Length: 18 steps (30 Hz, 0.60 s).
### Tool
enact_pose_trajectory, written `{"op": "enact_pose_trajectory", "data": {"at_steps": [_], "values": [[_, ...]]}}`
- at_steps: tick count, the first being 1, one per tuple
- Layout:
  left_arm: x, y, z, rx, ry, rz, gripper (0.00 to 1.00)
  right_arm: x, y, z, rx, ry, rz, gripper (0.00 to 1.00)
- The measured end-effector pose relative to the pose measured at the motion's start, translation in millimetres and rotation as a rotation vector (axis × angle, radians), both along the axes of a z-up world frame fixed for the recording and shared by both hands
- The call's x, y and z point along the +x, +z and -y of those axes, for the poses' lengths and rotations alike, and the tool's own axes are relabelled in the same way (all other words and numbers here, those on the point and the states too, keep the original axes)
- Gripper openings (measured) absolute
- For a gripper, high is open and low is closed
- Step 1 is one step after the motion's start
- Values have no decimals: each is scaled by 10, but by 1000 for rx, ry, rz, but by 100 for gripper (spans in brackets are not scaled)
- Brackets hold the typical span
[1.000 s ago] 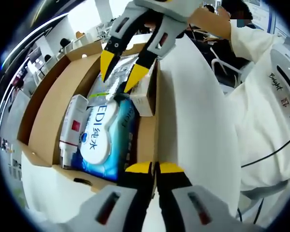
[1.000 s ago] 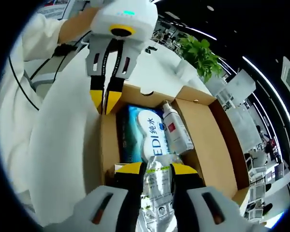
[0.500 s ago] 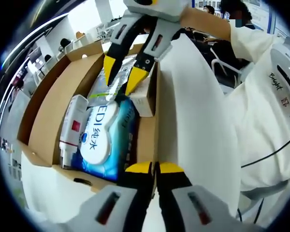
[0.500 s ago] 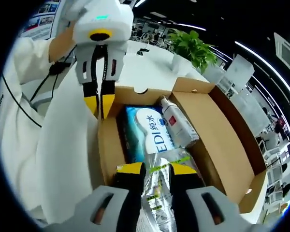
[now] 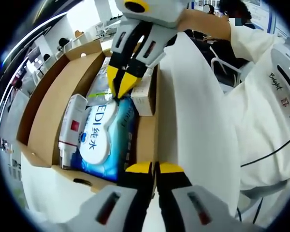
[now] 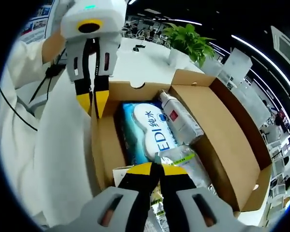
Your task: Operate the shoe box by opening the lid, removing the specified soft item, and placing it in the target area until the item is outside and the box remains undamaged.
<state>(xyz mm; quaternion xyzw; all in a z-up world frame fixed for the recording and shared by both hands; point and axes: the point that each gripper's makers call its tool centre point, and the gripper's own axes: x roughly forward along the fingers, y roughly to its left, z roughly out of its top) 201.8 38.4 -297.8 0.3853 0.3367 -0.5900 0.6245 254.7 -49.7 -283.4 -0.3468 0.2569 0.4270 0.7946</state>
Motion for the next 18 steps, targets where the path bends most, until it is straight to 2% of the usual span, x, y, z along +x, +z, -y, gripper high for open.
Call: {"op": "enact_pose_trajectory", "data": {"at_steps": [3, 8, 11, 12, 13, 18], "values": [[1, 1, 0, -2, 1, 1, 3, -2, -1, 2, 10, -4, -6, 2], [5, 4, -3, -10, 3, 19, 3, -14, 28, 0, 84, -17, -54, 0], [5, 7, -4, -15, -1, 3, 3, -19, 41, 3, 108, -10, -76, 0], [-1, 4, -5, -10, -3, 0, 3, -35, 71, -3, 134, -22, -109, 0], [-2, 2, -6, -8, -3, 0, 3, -35, 110, -1, 148, -29, -115, 0], [-3, 0, -12, -9, 6, 7, 3, -15, 318, 11, 157, -46, -110, 0]]}}
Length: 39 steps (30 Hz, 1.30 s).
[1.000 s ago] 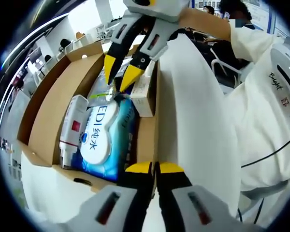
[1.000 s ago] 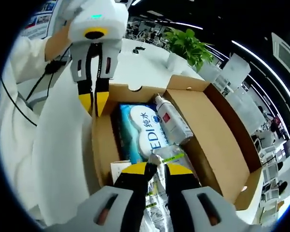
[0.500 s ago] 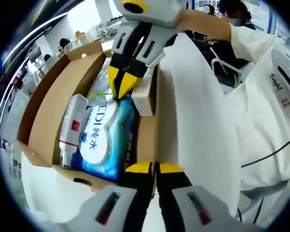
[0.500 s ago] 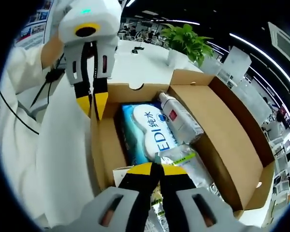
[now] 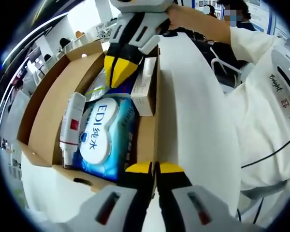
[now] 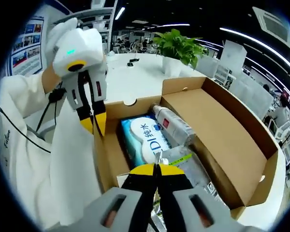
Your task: Operate the shoe box by opening the lid, removing the specified soft item, and placing it in the target area until the item is outside and the box remains undamaged.
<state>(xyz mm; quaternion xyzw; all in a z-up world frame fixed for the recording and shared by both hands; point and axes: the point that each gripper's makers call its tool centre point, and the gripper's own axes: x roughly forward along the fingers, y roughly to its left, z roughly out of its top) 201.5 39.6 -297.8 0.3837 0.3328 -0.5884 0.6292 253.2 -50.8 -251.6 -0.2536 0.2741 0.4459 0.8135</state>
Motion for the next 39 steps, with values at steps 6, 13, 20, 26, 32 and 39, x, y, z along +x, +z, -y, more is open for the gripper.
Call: {"op": "enact_pose_trajectory", "data": {"at_steps": [6, 13, 20, 26, 32, 39], "values": [[0, -1, -4, 0, -1, -1, 3, -90, 72, -26, -35, 3, -79, 0], [1, -2, -8, -3, -1, -1, 3, -121, 196, 4, -8, 21, -60, 0], [0, -3, -7, -3, -2, -3, 3, -110, 455, 100, 89, 19, 15, 0], [3, -3, -6, -3, 1, -2, 3, -38, 796, 227, 253, -22, 69, 0], [1, 1, -4, -8, 2, 4, 3, 56, 932, 329, 296, -40, 64, 0], [0, 2, -2, -7, 2, 4, 3, 132, 1026, 381, 262, -49, 106, 0]]}}
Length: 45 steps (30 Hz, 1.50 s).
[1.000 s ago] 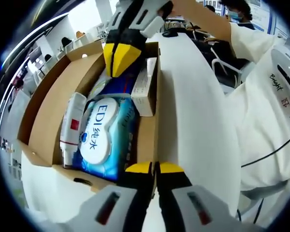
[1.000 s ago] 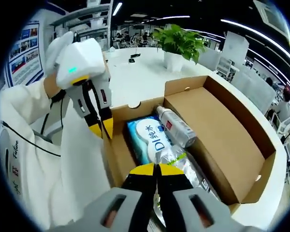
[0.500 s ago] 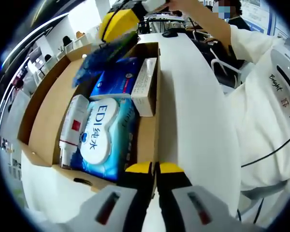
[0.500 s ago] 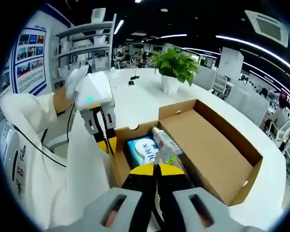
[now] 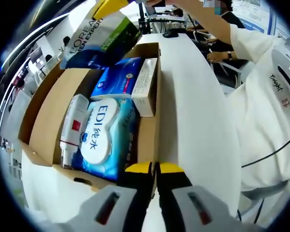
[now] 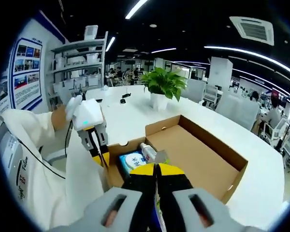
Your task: Operate the shoe box by opening the lid, removing the specified soft item, and placing it in the target area until the item is outside and the box remains undamaged.
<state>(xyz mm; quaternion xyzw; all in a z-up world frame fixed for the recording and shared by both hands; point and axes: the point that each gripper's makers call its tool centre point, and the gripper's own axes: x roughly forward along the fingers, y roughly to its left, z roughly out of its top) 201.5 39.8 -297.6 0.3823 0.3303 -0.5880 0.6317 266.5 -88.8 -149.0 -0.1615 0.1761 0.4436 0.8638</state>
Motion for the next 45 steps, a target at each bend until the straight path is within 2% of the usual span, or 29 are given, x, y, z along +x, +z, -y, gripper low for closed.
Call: {"op": "enact_pose_trajectory", "data": {"at_steps": [12, 16, 19, 28, 34, 40, 45], "values": [[-3, 11, 3, -15, -5, -21, 3, 38, 307, 74, 37, -27, 69, 0], [-3, 8, 3, -11, -6, -19, 3, 20, 366, 72, 66, -28, 83, 0], [-4, 6, 3, -11, -5, -16, 3, 28, 389, 93, 59, -28, 106, 0], [-15, 13, 10, -33, -17, -20, 2, 29, 491, 240, 90, -45, 170, 0], [-20, 15, 11, -37, -21, -26, 2, 50, 550, 329, 80, -44, 279, 0], [-18, 18, 14, -42, -19, -28, 2, 80, 584, 413, 91, -64, 281, 0], [-20, 23, 15, -50, -18, -27, 2, 50, 690, 490, 109, -71, 315, 0]]}}
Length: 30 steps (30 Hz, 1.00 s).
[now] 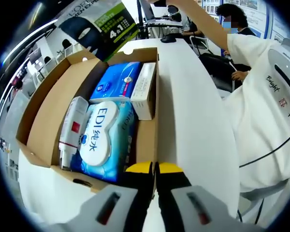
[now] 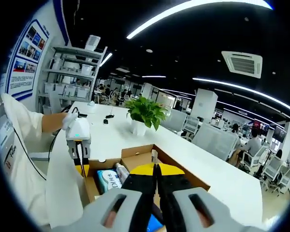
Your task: Operate the shoe box by opening the lid, removing the specified soft item, and placing it in the target area until the item is outside and the box remains undamaged.
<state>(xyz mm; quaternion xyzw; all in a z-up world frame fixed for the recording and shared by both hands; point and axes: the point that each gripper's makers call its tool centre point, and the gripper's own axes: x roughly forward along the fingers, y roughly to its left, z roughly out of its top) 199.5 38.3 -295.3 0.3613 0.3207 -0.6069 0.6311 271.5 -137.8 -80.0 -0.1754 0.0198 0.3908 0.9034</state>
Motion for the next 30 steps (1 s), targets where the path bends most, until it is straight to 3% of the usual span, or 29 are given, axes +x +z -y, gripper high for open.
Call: {"op": "enact_pose_trajectory", "data": {"at_steps": [9, 13, 19, 23, 30], "values": [[-3, -2, -2, 2, -6, 4, 2, -31, 140, 173, 27, -25, 64, 0], [0, -4, -3, 7, 2, 1, 2, -78, 144, 221, 68, -15, 52, 0], [6, -2, -2, 3, 7, 4, 2, -112, 220, 361, 87, -52, 101, 0], [6, -2, -2, 4, 8, 3, 2, -114, 249, 400, 96, -57, 100, 0], [17, 1, 2, -1, 17, 7, 3, -146, 246, 659, 107, -106, 141, 0]]}}
